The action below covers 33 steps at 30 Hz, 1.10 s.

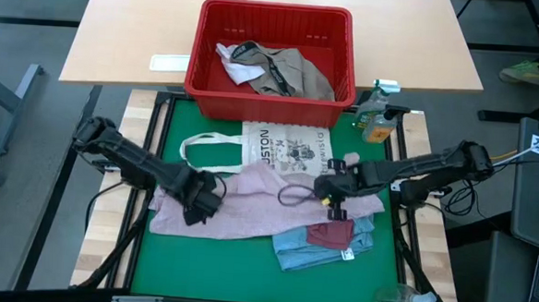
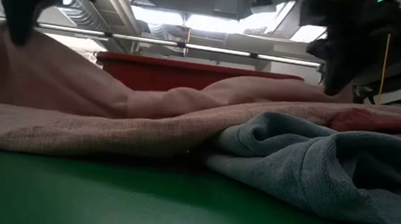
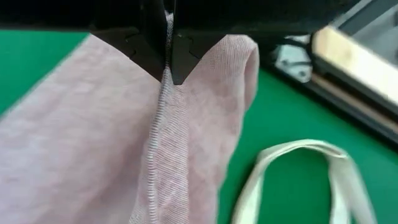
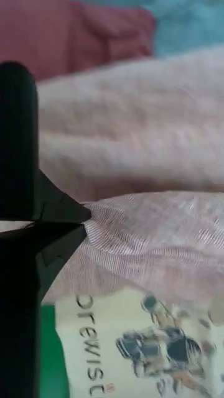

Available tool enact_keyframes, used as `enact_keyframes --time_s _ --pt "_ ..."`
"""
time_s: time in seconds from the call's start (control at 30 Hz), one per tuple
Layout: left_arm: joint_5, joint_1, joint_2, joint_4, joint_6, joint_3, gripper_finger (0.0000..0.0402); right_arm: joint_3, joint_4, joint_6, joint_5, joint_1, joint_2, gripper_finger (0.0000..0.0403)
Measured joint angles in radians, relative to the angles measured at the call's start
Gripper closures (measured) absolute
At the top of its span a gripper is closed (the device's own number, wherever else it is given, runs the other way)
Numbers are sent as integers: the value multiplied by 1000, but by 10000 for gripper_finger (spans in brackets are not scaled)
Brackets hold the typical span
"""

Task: Fold Laundry from Bin
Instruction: Fold the pink shirt from the red laundry basket

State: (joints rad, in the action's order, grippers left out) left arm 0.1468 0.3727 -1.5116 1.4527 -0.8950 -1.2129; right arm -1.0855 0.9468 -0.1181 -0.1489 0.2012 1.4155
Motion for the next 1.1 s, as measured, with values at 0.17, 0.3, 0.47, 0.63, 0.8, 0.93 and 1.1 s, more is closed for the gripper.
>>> enact_keyframes --time_s 0.17,0.3,0.47,0.63,0.8,0.93,1.1 --pt "44 92 -6 -131 -67 16 401 0 64 -68 -60 91 0 402" --pt "65 136 -8 -235 -76 56 401 0 90 -112 -86 149 0 402" --pt "36 168 -8 -299 -125 107 401 0 133 -145 -76 204 8 402" --pt "9 201 -8 -310 -125 114 401 0 173 -167 -110 245 8 402" --pt "9 225 -13 -356 -125 114 401 0 191 -213 -111 245 10 402" --pt "8 241 -51 -394 -124 114 401 0 205 -225 -99 245 10 402" --pt "-8 253 -122 -420 -124 114 390 0 206 -226 -67 245 10 402"
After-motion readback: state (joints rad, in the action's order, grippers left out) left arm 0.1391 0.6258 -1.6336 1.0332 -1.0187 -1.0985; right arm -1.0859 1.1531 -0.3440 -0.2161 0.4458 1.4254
